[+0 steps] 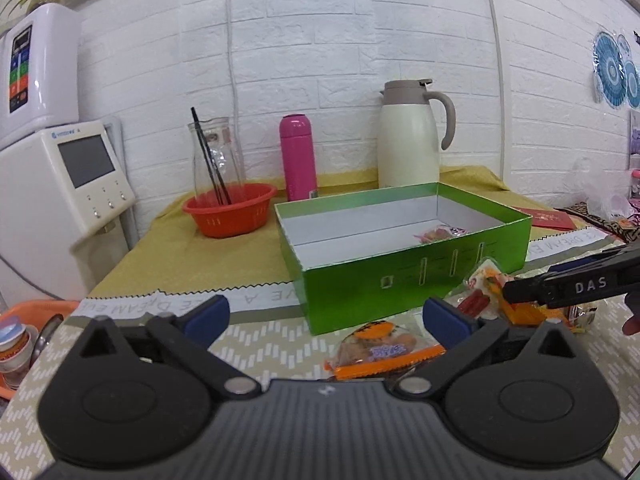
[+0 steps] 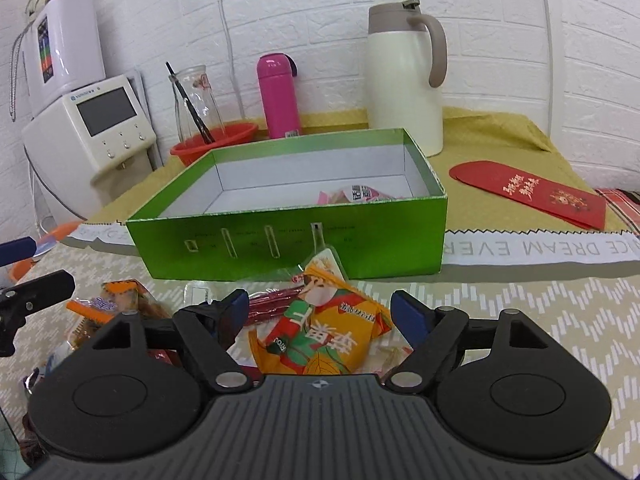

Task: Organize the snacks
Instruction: 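Grasp orange-labelled snack packet with left gripper while right grasps orange-yellow bag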

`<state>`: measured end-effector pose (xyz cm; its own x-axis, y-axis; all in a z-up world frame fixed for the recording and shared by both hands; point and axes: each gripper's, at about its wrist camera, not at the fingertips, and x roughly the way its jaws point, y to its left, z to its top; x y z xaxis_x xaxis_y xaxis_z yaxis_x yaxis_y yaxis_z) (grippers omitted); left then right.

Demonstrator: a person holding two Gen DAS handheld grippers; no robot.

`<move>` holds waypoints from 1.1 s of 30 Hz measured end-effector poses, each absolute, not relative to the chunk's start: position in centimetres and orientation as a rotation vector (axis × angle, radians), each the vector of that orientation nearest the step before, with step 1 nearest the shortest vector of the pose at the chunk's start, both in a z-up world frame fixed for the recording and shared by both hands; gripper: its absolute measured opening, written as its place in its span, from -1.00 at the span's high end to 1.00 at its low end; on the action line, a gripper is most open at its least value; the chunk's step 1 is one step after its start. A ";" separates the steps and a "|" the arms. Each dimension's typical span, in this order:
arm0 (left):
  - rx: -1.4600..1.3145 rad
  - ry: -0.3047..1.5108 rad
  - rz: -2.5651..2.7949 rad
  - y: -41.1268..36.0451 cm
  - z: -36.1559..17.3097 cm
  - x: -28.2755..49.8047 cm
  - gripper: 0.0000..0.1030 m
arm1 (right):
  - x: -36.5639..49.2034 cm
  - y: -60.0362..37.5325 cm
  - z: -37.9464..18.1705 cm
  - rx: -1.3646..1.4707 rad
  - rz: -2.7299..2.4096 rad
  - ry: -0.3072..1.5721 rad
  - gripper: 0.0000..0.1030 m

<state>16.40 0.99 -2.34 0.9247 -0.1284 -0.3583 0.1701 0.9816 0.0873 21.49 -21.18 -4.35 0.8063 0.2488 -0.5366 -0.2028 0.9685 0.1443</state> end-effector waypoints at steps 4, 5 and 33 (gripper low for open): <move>0.123 0.416 -0.176 -0.7 -3.0 18.7 -0.99 | 22.9 -21.2 -5.2 0.116 0.200 0.660 -1.00; 0.126 0.431 -0.174 -0.9 -3.3 19.2 -0.99 | 23.2 -21.2 -5.5 0.116 0.194 0.680 -1.00; -0.037 0.439 -0.156 1.7 -3.1 18.5 0.37 | 18.1 -19.8 -3.2 -0.017 0.219 0.496 -0.78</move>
<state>18.49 1.66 -3.08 0.8936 -0.1580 -0.4201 0.1420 0.9874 -0.0694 18.14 -19.79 -3.18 0.8567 0.2044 -0.4737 -0.2128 0.9764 0.0364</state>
